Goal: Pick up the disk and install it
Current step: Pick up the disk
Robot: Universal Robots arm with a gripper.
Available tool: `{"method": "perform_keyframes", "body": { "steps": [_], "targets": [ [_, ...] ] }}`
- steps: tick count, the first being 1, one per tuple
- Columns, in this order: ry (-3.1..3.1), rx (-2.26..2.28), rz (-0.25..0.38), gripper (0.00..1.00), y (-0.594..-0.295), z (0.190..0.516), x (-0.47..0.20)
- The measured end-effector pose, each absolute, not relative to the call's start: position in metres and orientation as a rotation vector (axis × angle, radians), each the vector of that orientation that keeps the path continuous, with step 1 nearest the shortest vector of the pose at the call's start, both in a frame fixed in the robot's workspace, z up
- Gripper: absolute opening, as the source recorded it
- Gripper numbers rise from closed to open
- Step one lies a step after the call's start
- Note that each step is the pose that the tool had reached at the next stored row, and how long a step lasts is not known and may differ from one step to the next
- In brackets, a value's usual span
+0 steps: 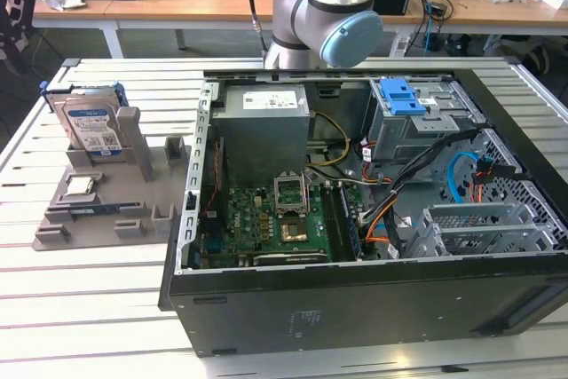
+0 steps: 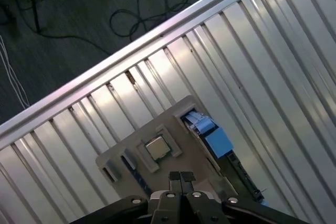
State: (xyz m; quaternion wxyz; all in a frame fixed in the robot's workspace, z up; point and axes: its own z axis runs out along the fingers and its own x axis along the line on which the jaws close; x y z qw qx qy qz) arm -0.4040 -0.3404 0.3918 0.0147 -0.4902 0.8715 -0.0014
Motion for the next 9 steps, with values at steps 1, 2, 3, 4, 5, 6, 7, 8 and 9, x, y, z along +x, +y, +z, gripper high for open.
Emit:
{"method": "perform_keyframes", "body": {
  "steps": [1,2,3,4,5,6,7,8,9],
  "targets": [
    [2.701,-1.546,-0.004,0.11,-0.3404,0.3918,-0.4040],
    [2.687,-1.570,-0.004,0.11,-0.3404,0.3918,-0.4040],
    [2.672,-1.596,-0.003,0.11,-0.3404,0.3918,-0.4040],
    [2.660,-1.616,-0.003,0.11,-0.3404,0.3918,-0.4040],
    [2.642,-1.645,-0.003,0.11,-0.3404,0.3918,-0.4040],
    [2.627,-1.668,-0.003,0.11,-0.3404,0.3918,-0.4040],
    [2.617,-1.685,-0.002,0.11,-0.3404,0.3918,-0.4040],
    [2.611,-1.695,-0.002,0.11,-0.3404,0.3918,-0.4040],
    [2.596,-1.717,-0.002,0.11,-0.3404,0.3918,-0.4040]
  ]
}}
